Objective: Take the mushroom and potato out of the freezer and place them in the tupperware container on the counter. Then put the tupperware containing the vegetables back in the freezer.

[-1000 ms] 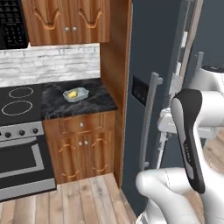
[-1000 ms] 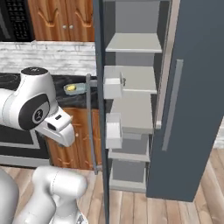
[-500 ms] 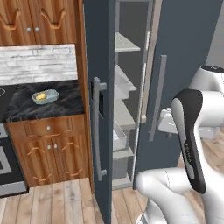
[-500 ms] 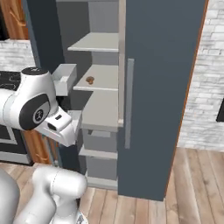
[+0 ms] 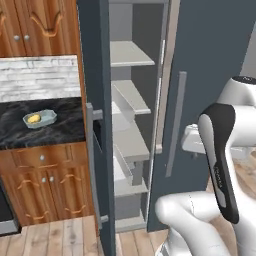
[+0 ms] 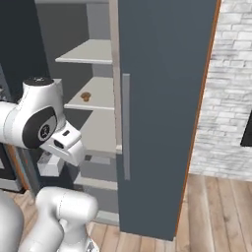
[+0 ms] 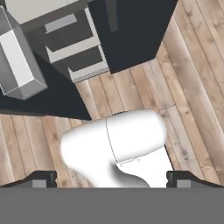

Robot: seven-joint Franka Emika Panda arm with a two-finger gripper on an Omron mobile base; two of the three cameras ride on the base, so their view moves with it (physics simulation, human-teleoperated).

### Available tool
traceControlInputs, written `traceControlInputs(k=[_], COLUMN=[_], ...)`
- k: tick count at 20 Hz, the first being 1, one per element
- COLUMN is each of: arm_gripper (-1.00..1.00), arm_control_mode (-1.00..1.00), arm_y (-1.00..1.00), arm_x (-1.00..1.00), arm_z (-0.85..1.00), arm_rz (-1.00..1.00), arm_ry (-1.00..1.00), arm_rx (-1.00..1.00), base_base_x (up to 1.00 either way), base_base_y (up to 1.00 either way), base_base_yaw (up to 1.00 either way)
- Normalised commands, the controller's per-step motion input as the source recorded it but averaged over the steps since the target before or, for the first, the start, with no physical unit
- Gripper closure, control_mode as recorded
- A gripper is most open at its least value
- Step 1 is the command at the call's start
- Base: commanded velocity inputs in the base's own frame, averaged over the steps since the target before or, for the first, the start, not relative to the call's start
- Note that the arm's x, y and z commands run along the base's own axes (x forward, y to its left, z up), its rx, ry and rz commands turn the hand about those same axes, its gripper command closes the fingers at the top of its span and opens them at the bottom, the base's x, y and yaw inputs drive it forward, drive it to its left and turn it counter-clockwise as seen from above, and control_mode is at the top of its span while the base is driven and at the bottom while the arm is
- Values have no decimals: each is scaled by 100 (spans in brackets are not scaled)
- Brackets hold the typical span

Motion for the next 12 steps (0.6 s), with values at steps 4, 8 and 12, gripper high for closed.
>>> traceControlInputs(k=[4,8,12], arm_gripper=[-100,-100,-100], arm_control_mode=[100,100,100], arm_y=[0,0,0], arm_x=[0,0,0], arm_z=[0,0,0], arm_rz=[0,0,0], arm_ry=[0,0,0], arm_rx=[0,0,0], base_base_x=[97,80,58], base_base_y=[-23,-29,-12], base_base_yaw=[2,3,8])
